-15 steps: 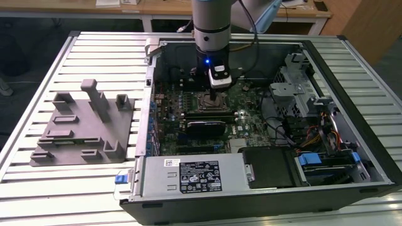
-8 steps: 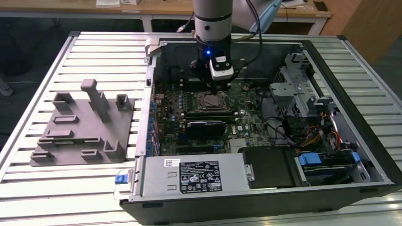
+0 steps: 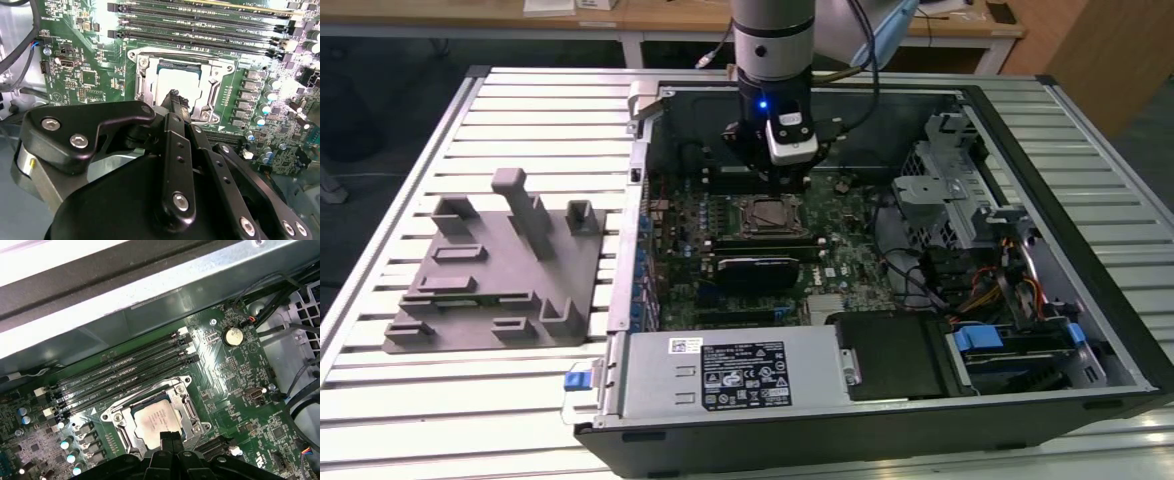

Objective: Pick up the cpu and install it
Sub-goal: 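Install the first cpu locking lever, then install the second cpu locking lever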

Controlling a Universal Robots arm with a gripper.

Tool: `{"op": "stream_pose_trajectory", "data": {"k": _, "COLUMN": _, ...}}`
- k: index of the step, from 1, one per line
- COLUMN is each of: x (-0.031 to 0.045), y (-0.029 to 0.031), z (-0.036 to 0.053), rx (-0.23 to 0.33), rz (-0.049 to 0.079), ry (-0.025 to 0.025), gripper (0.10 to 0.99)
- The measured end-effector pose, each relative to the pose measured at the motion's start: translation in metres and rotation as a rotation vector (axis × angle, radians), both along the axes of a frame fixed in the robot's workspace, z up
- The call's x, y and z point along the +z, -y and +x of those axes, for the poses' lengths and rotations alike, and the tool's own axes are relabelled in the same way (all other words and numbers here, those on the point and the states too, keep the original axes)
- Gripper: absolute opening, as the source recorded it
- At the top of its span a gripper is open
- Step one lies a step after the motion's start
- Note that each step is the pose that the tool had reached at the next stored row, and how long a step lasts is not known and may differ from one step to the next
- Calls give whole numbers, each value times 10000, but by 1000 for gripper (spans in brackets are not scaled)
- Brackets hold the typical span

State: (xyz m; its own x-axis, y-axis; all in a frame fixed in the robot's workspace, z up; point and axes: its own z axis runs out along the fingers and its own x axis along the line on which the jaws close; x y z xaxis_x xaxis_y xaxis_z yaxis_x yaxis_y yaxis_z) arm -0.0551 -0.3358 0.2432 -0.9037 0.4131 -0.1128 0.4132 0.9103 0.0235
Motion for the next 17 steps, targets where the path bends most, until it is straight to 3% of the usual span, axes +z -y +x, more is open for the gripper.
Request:
{"op": "stream_pose_trajectory", "data": {"k": 11, "x": 8, "y": 0, "z": 0, "rx": 0, "rz": 1, "ry": 1, "gripper": 106}}
{"op": "stream_pose_trajectory", "data": {"k": 17, "x": 55, "y": 0, "z": 0, "rx": 0, "rz": 0, "ry": 0, "gripper": 106}}
